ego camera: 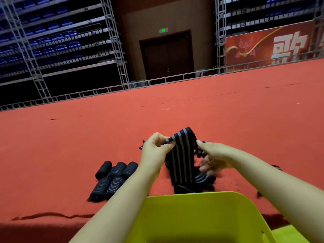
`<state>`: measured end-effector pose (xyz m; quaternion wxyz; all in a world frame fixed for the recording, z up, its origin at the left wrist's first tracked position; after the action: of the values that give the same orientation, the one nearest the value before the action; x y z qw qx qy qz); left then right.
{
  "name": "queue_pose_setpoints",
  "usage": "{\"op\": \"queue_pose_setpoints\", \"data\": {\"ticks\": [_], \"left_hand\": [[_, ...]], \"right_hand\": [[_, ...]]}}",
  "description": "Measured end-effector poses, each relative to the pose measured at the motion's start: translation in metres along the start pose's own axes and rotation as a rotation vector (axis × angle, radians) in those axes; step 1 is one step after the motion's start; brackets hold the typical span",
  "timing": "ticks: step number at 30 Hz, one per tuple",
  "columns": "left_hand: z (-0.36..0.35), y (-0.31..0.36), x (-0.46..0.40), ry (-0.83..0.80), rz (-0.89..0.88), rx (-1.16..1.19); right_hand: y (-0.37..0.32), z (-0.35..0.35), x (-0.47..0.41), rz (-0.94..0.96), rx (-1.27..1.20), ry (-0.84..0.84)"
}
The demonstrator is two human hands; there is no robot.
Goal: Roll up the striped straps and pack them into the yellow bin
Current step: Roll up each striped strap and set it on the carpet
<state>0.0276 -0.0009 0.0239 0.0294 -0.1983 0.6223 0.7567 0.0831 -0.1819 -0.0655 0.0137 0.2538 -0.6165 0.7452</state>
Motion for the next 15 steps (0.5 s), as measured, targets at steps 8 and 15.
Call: {"op": "queue_pose_setpoints", "data": {"ticks": [8, 15], "left_hand": [[-0.026, 0.025, 0.007, -0.221, -0.045, 0.041], [-0.048, -0.011, 0.022, -0.468, 0.131, 0.005]], "right_hand": [[-0.041, -0.015, 0.027, 0.038, -0.911, -0.23], [-0.022, 0.025, 0.028, 0.199, -0.348, 0.127]]}}
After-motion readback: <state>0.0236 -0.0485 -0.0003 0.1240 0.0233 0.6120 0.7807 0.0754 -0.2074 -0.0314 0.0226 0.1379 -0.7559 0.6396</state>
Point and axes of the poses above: each hand's wrist, its own x-axis away from the middle knuckle, its own z-axis out of the back of the hand, y = z × x, the point moved 10 cm from there along -x, towards the middle knuckle, and after that the axes turned 7 degrees about -x, right-handed, at the moved point
